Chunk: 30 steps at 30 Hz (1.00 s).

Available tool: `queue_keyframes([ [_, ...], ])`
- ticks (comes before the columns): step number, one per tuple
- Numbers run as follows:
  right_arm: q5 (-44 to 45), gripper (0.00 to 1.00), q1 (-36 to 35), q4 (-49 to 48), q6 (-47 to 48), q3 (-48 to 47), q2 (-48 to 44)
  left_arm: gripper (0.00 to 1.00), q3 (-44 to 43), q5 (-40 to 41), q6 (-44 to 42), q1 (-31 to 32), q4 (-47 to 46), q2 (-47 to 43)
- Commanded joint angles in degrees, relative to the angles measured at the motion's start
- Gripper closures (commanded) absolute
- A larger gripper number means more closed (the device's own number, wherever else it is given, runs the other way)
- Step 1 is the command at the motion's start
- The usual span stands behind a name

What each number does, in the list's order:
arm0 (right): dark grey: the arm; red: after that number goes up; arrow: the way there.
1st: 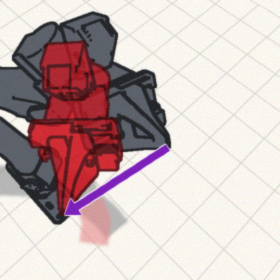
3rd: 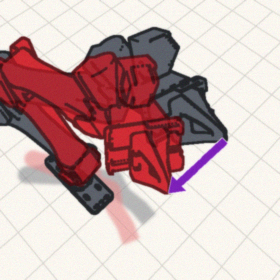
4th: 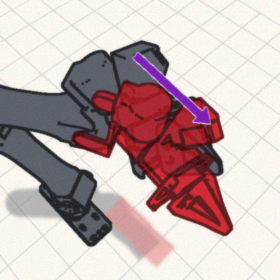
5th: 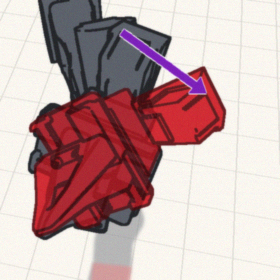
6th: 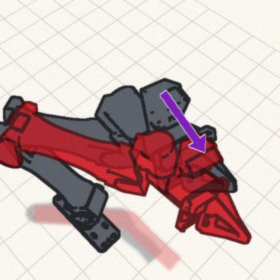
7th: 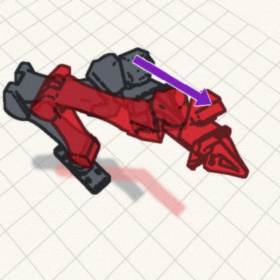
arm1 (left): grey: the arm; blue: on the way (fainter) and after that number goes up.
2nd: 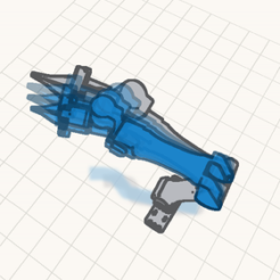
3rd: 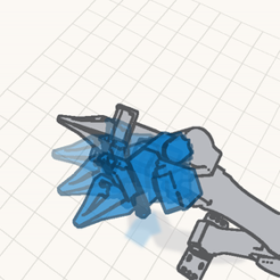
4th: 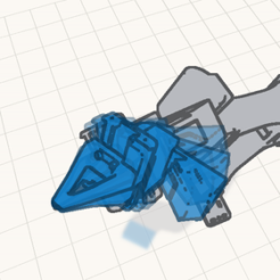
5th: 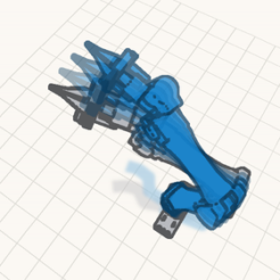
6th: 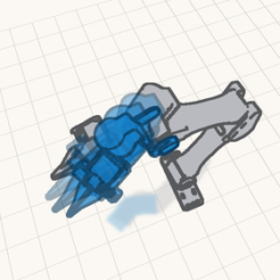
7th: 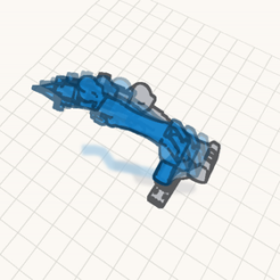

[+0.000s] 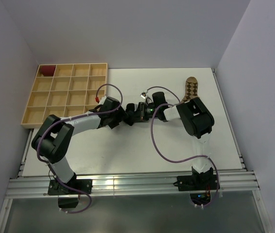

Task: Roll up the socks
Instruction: Roll the sock at the center of the board.

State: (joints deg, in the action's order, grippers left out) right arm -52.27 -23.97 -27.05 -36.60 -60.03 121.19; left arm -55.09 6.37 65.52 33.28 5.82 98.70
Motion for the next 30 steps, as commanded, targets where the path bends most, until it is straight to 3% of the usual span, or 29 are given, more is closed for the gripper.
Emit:
queue_keyframes([
  [1, 1.64, 1.00, -0.12, 7.36, 0.74, -0.53, 2.39, 0.25, -0.10, 1.45, 2.59, -0.58, -2.40, 0.62],
  [21, 1.55, 1.00, 0.06, 8.59, -0.14, -0.79, 3.01, 0.31, -1.59, 1.01, 4.97, -3.57, -4.86, 4.92],
  [24, 2.00, 1.00, 0.06, 8.94, 0.21, -0.61, 2.57, 0.34, -3.00, 1.71, 4.36, -3.48, -2.93, 7.03],
  [30, 4.63, 0.99, 0.06, 9.38, 1.79, 0.96, 0.20, 0.51, -3.53, 1.71, 3.83, -3.22, -1.26, 9.49],
])
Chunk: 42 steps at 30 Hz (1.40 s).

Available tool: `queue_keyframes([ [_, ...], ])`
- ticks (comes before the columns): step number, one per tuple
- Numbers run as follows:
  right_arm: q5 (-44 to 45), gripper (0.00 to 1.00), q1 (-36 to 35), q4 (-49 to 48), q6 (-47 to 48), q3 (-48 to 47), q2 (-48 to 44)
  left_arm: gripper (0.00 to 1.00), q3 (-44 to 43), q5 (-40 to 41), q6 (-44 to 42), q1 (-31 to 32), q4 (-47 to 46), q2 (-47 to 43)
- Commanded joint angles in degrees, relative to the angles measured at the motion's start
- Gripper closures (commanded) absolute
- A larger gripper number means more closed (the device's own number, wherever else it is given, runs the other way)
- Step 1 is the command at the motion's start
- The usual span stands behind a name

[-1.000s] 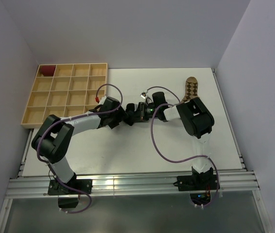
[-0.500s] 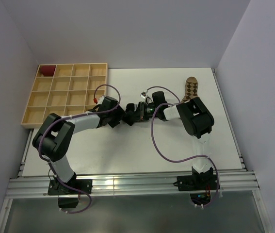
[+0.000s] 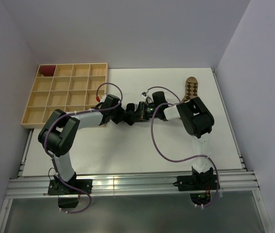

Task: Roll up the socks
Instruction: Roll the sock at the center of the board.

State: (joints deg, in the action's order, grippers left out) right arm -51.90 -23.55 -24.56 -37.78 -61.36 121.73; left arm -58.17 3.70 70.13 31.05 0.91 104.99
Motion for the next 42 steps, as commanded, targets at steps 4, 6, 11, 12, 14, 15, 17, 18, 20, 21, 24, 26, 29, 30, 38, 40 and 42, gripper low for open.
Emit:
queue_keyframes([
  [4, 7.94, 0.78, -0.53, 6.98, 5.25, 4.40, -4.21, 0.64, -1.24, 4.56, -2.01, -0.46, 6.47, 4.43],
  [6, 11.45, 0.66, -0.71, 6.80, 7.27, 5.46, -7.71, 0.68, -1.42, 4.30, -2.54, -0.29, 7.17, 4.96],
  [11, 26.10, 0.42, -3.25, 6.01, 16.48, 10.90, -18.60, 0.73, -1.33, 4.82, -4.38, 0.33, 9.81, 4.87],
  [12, 28.58, 0.41, -3.86, 5.14, 18.08, 12.74, -20.29, 0.73, -1.50, 4.73, -4.91, 0.42, 10.16, 4.79],
  [14, 33.95, 0.38, -6.49, 4.00, 23.26, 14.60, -24.85, 0.73, -2.38, 4.56, -6.40, 0.59, 11.30, 4.96],
  [15, 39.89, 0.37, -7.64, 3.55, 25.10, 15.39, -26.18, 0.73, -2.73, 4.47, -6.93, 0.59, 11.66, 5.14],
  [17, 45.28, 0.33, -10.19, 2.15, 30.29, 17.24, -28.82, 0.73, -3.87, 3.86, -8.69, 1.03, 12.88, 5.31],
  [18, 50.53, 0.31, -13.07, 0.84, 31.96, 18.03, -29.27, 0.73, -4.31, 3.77, -9.13, 1.47, 13.33, 5.31],
  [20, 53.90, 0.30, -15.81, -0.22, 36.01, 18.56, -29.88, 0.73, -4.76, 3.07, -10.36, 1.91, 13.77, 4.79],
  [21, 56.27, 0.30, -17.91, -1.01, 36.98, 18.47, -29.89, 0.73, -4.84, 3.06, -10.54, 2.35, 13.86, 4.61],
  [24, 59.19, 0.29, -20.56, -1.63, 41.20, 17.51, -28.66, 0.73, -5.11, 2.97, -11.59, 3.05, 14.73, 3.91],
  [26, 61.21, 0.29, -22.76, -2.16, 43.48, 16.63, -27.26, 0.73, -5.11, 2.45, -12.12, 3.23, 14.91, 3.38],
  [29, 62.79, 0.29, -24.52, -2.78, 45.33, 15.40, -24.53, 0.73, -4.58, 2.27, -12.03, 3.32, 14.74, 2.94],
  [30, 63.06, 0.29, -24.70, -3.13, 45.69, 14.61, -23.74, 0.73, -4.67, 2.27, -12.12, 3.32, 14.82, 3.03],
  [38, 64.81, 0.34, -26.19, -6.29, 48.59, 13.02, -17.67, 0.73, -5.55, 1.31, -12.12, 3.32, 15.00, 4.35],
  [40, 64.91, 0.35, -26.28, -7.34, 49.20, 12.85, -16.45, 0.73, -5.55, 1.22, -12.12, 3.40, 14.91, 4.52],
  [42, 65.17, 0.37, -26.46, -8.66, 49.73, 12.76, -15.83, 0.73, -5.72, 1.04, -12.21, 3.32, 15.09, 4.61],
])
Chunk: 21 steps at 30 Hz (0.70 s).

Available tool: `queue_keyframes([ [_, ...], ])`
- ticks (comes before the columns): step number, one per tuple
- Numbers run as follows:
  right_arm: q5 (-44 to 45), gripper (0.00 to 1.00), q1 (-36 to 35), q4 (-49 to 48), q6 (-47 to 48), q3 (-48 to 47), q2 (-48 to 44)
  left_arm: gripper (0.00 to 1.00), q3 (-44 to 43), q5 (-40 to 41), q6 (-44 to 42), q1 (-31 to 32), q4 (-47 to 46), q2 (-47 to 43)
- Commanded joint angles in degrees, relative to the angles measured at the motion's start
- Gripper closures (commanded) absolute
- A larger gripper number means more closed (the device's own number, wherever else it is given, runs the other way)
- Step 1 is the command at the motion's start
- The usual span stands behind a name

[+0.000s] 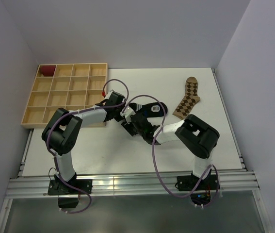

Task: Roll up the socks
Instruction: Roll the sock at the center of the board.

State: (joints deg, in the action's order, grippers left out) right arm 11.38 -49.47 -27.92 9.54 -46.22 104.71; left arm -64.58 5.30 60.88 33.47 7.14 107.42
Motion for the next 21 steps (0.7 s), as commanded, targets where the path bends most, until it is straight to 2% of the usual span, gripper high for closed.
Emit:
queue_keyframes([
  [1, 1.98, 0.38, -0.62, -5.56, 2.50, -2.65, 1.90, 0.73, 0.68, -0.55, -2.88, 0.89, 8.86, 2.18],
  [5, 2.77, 0.44, -0.80, -6.44, 3.11, -3.96, 4.27, 0.72, 0.59, -1.26, -2.79, 0.98, 8.60, 2.45],
  [7, 2.78, 0.52, -0.89, -6.79, 3.29, -3.88, 5.15, 0.72, 0.50, -1.61, -2.87, 0.89, 8.51, 2.53],
  [8, 2.60, 0.62, -0.80, -7.32, 3.20, -3.45, 5.07, 0.72, 0.50, -1.61, -2.87, 0.98, 8.42, 2.45],
  [10, 1.03, 0.75, -0.71, -7.32, 2.59, -3.27, 4.90, 0.72, 0.85, -1.78, -3.05, 0.98, 7.89, 2.19],
  [11, 0.49, 0.88, -0.71, -6.71, 2.50, -3.27, 4.72, 0.71, 0.86, -1.78, -3.05, 0.89, 7.72, 2.18],
  [13, -1.26, 0.97, -0.45, -5.57, 1.71, -3.44, 4.11, 0.69, 0.94, -1.78, -3.23, 0.89, 7.28, 2.01],
  [14, -2.14, 1.00, -0.27, -4.26, 1.19, -3.44, 3.84, 0.63, 1.03, -1.96, -3.23, 0.89, 7.02, 1.83],
  [16, -4.86, 1.00, 0.43, -2.67, -0.83, -3.44, 2.18, 0.57, 1.38, -1.96, -3.23, 0.89, 6.14, 1.05],
  [17, -7.66, 1.00, 1.39, -1.27, -2.41, -3.09, 1.56, 0.50, 1.47, -1.70, -3.14, 0.89, 6.14, 0.78],
  [21, -15.67, 1.00, 5.25, 3.57, -7.07, -2.83, -1.95, 0.33, 1.73, -1.17, -3.40, 0.89, 4.73, -0.89],
])
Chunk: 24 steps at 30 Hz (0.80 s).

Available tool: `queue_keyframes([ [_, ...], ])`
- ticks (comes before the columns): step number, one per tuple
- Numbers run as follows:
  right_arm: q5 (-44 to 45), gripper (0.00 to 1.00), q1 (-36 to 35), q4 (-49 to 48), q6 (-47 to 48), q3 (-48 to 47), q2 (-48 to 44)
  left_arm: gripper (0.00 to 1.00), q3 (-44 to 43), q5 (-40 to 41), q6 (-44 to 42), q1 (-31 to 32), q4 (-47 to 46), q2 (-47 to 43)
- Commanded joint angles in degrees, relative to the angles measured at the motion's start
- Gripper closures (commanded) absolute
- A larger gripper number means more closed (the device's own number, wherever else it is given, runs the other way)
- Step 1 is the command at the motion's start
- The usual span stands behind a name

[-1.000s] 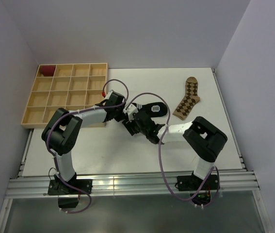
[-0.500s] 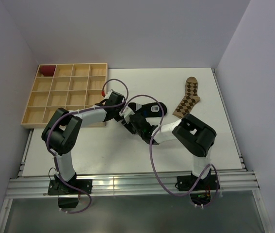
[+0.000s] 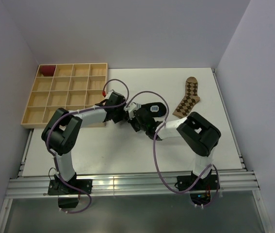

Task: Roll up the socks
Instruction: Roll the sock at the center of the board.

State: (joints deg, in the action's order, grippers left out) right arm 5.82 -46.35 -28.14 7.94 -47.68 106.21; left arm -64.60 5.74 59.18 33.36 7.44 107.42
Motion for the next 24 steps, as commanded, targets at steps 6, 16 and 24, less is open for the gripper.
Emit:
queue_keyframes([
  [6, -25.56, 1.00, 9.51, 10.73, -12.77, -3.03, -3.65, 0.19, 3.51, -1.96, -0.65, 1.00, 0.91, -3.78],
  [16, -40.18, 1.00, 15.32, 14.87, -18.58, -9.44, 3.12, 0.14, 12.74, 2.61, 4.63, 0.03, -6.91, -13.10],
  [24, -42.30, 1.00, 16.11, 19.09, -18.76, -12.87, 5.58, 0.12, 19.42, 4.63, 7.00, -0.32, -15.61, -17.85],
])
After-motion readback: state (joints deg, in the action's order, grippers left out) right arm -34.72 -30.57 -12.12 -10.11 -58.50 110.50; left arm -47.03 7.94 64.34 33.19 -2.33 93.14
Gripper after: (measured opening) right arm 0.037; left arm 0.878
